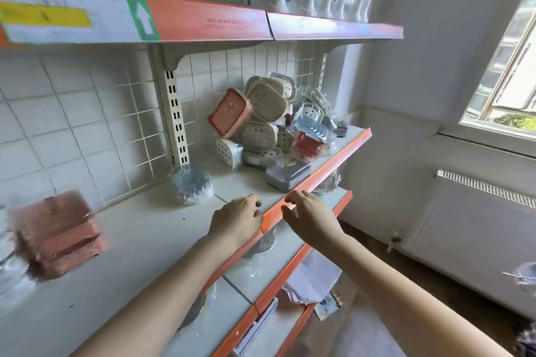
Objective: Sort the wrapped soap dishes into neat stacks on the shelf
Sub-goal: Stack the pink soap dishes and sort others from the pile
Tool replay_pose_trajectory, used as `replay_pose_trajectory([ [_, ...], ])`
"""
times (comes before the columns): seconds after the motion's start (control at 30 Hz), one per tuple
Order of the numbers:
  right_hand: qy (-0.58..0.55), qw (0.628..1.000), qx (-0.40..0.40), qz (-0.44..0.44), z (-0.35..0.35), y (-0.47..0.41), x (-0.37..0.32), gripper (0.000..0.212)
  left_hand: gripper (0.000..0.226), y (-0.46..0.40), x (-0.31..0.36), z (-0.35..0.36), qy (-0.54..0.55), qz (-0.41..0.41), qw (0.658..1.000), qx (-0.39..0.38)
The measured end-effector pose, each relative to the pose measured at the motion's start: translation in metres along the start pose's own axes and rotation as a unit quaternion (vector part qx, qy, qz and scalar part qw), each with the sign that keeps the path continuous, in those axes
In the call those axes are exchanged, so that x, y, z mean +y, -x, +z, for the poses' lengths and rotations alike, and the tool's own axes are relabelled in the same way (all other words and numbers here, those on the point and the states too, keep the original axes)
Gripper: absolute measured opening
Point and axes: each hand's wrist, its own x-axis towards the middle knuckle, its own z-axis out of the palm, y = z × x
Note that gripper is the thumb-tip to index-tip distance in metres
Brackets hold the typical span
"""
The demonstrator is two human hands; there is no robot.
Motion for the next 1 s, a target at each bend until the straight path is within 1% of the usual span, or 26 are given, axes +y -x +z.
replay_pose_trajectory([
  [0.23, 0.017, 0.999, 0.023, 0.022, -0.013, -0.032, 0.04, 0.034, 0.028, -0.05, 0.012, 0.013, 0.017, 0.022, 0.999, 0.018],
  [0.43, 0.046, 0.996, 0.046, 0.059, -0.016, -0.076, 0.067, 0.039, 0.027, -0.113, 0.016, 0.022, 0.021, 0.061, 0.998, -0.002],
  [0.6, 0.052, 0.993, 0.067, 0.081, -0.014, -0.118, 0.085, 0.044, 0.029, -0.167, 0.024, 0.031, 0.024, 0.089, 0.996, -0.003],
  [0.7, 0.05, 0.992, 0.076, 0.091, -0.011, -0.138, 0.097, 0.047, 0.032, -0.19, 0.03, 0.04, -0.004, 0.098, 0.995, -0.015],
  [0.87, 0.026, 0.991, 0.073, 0.105, -0.001, -0.16, 0.123, 0.047, 0.042, -0.213, 0.042, 0.062, -0.017, 0.065, 0.995, -0.073],
  [0.93, 0.015, 0.993, 0.062, 0.103, 0.005, -0.169, 0.136, 0.053, 0.054, -0.222, 0.046, 0.071, -0.038, 0.046, 0.993, -0.1],
  [1.0, 0.012, 0.996, 0.042, 0.079, 0.011, -0.18, 0.152, 0.062, 0.067, -0.23, 0.049, 0.079, -0.071, 0.031, 0.992, -0.104],
])
